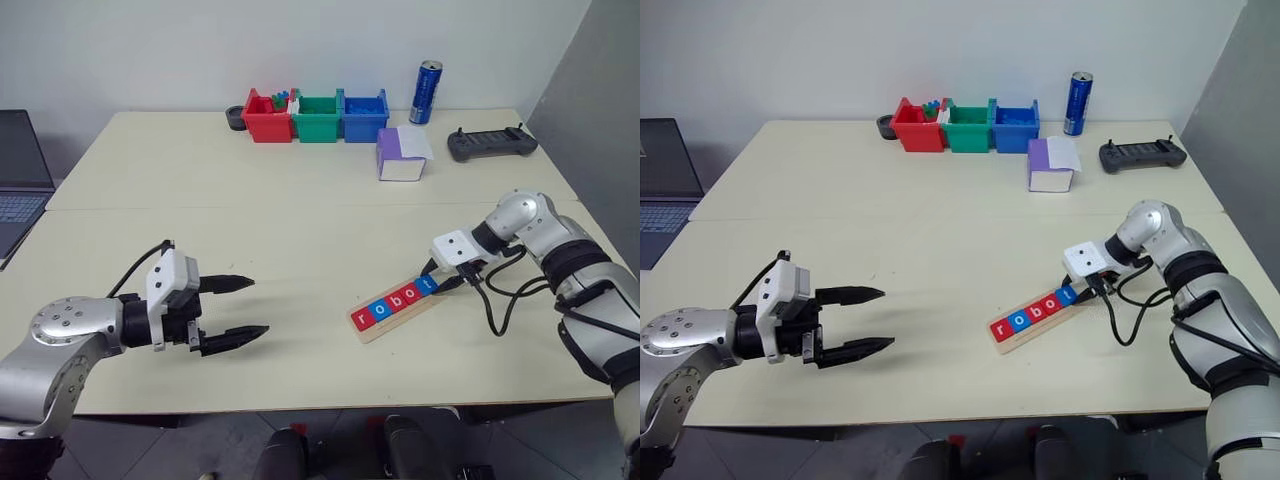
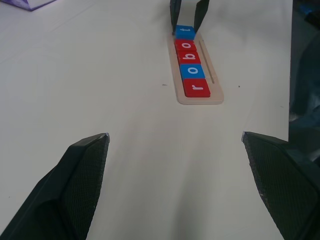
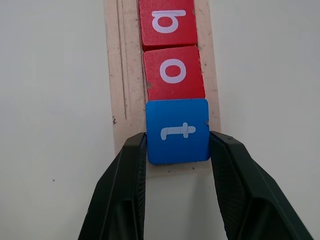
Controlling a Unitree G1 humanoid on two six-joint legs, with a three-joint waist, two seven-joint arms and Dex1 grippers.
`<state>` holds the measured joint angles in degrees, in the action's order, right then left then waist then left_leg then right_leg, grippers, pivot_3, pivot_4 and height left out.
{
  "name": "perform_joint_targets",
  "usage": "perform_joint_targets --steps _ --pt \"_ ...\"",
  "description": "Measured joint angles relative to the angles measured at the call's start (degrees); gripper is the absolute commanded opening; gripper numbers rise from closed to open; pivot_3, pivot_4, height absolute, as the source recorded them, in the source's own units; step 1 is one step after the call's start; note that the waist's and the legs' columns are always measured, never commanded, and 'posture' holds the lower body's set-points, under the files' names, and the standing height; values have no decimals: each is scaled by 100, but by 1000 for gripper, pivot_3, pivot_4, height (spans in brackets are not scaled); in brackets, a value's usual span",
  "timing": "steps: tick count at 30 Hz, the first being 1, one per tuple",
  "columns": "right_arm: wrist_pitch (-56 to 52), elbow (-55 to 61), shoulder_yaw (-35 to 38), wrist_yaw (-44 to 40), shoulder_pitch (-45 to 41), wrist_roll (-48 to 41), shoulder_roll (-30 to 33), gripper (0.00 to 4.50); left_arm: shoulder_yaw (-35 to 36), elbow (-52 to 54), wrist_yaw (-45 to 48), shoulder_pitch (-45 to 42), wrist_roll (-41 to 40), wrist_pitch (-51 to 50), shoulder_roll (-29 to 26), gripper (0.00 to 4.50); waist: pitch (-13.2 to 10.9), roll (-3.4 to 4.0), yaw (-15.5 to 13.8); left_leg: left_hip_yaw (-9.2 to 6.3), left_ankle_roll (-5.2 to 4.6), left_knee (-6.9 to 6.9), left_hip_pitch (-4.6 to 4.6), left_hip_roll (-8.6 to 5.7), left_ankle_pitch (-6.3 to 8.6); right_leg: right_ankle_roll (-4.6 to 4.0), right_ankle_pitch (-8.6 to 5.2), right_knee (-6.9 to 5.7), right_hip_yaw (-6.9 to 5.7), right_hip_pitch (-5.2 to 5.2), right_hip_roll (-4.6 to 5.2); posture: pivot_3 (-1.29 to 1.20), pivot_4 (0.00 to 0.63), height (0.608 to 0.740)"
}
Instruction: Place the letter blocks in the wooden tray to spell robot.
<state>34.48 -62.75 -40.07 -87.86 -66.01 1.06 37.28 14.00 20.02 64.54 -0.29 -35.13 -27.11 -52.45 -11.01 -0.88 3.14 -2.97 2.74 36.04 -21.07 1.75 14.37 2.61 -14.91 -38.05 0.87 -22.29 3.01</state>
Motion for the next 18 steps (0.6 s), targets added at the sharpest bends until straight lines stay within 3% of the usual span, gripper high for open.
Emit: perform_joint_targets --steps 18 --pt "62 -222 78 -4 -75 282 -14 1454 5 21 -19 56 -32 -9 -2 4500 0 0 1 0 0 -1 0 0 0 0 0 0 0 0 0 0 150 740"
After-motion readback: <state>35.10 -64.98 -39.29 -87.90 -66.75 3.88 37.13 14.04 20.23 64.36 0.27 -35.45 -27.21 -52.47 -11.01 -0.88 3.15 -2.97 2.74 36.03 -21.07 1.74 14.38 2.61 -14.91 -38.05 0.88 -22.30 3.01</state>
